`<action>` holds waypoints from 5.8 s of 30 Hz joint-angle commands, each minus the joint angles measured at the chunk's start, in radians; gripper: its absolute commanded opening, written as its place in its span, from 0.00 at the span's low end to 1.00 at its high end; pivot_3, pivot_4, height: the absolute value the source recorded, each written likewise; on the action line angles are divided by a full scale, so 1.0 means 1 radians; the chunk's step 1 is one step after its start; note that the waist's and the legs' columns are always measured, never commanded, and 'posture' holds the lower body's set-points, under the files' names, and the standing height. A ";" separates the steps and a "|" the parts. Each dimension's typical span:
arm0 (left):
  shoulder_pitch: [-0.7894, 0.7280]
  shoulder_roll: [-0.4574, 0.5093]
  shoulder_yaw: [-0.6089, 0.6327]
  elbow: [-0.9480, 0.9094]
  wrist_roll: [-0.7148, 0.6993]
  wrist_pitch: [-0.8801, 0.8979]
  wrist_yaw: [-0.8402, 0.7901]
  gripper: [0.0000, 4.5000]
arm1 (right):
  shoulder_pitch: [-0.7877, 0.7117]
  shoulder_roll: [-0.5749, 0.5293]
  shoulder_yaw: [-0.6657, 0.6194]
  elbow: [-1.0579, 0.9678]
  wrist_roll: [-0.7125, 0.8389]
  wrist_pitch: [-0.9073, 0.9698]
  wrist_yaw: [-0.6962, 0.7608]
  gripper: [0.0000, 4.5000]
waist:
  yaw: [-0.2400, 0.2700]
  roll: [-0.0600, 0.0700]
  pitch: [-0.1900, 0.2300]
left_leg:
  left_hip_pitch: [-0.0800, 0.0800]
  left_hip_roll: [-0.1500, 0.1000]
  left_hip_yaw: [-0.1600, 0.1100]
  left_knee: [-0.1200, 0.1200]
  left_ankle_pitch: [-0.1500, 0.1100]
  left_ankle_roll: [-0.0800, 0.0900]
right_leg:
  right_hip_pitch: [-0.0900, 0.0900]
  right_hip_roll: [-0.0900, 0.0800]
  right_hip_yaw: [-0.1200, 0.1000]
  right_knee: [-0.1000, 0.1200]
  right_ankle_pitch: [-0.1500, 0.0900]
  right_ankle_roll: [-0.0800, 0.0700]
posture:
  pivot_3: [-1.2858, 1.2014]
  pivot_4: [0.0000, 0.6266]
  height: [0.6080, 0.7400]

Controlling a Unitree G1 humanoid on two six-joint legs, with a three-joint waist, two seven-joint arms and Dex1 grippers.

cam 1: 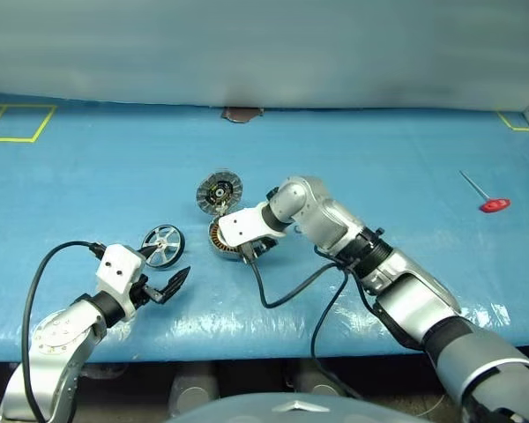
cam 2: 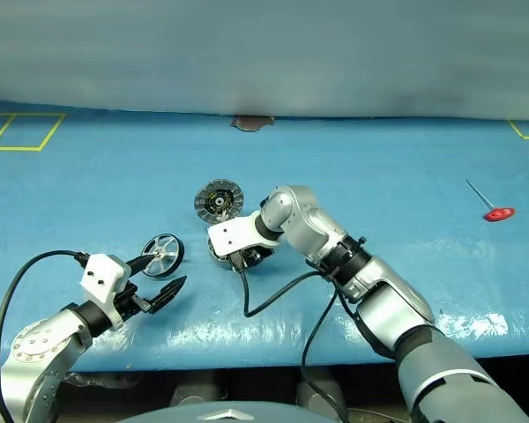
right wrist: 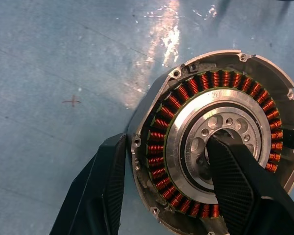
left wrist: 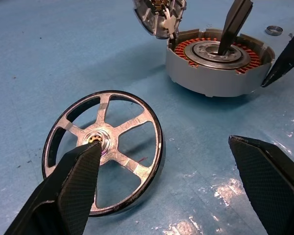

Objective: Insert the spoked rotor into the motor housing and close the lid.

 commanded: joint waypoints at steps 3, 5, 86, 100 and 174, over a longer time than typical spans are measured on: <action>-0.006 0.000 -0.004 0.000 -0.001 -0.013 -0.008 1.00 | 0.104 -0.029 0.025 -0.189 0.030 0.120 0.032 0.48 | -0.001 0.000 0.000 | 0.000 0.000 0.000 0.000 0.000 0.000 | 0.000 0.000 0.000 0.000 -0.002 -0.004 | 0.52 0.24 1.00; -0.013 0.001 -0.006 0.004 -0.001 -0.011 -0.010 1.00 | 0.133 -0.031 0.028 -0.238 0.036 0.161 0.026 0.48 | 0.000 -0.001 0.000 | 0.001 0.000 0.000 0.001 0.000 0.000 | 0.001 0.000 0.000 0.000 -0.003 -0.004 | 0.52 0.24 1.00; -0.056 0.038 -0.016 0.006 -0.010 0.022 -0.051 1.00 | 0.694 0.078 -0.521 -0.259 0.496 0.224 -0.833 0.17 | -0.006 -0.007 -0.005 | 0.009 -0.001 -0.002 0.000 0.000 0.000 | 0.009 0.002 0.004 -0.001 -0.004 -0.003 | 0.52 0.24 1.00; -0.030 0.038 0.000 -0.009 -0.012 0.005 -0.046 1.00 | 0.627 -0.008 -0.327 -0.652 0.498 0.345 -0.750 0.17 | -0.004 -0.006 -0.003 | 0.007 -0.001 -0.003 0.000 0.000 0.000 | 0.006 0.002 0.004 -0.001 -0.004 -0.003 | 0.52 0.24 1.00; -0.019 0.031 0.004 -0.011 -0.011 -0.023 -0.046 1.00 | 0.594 0.093 -0.202 -0.514 0.498 0.355 -0.836 0.00 | -0.001 -0.006 -0.004 | 0.000 -0.001 -0.003 0.000 0.000 0.000 | -0.001 0.002 0.003 -0.001 -0.003 -0.005 | 0.52 0.24 1.00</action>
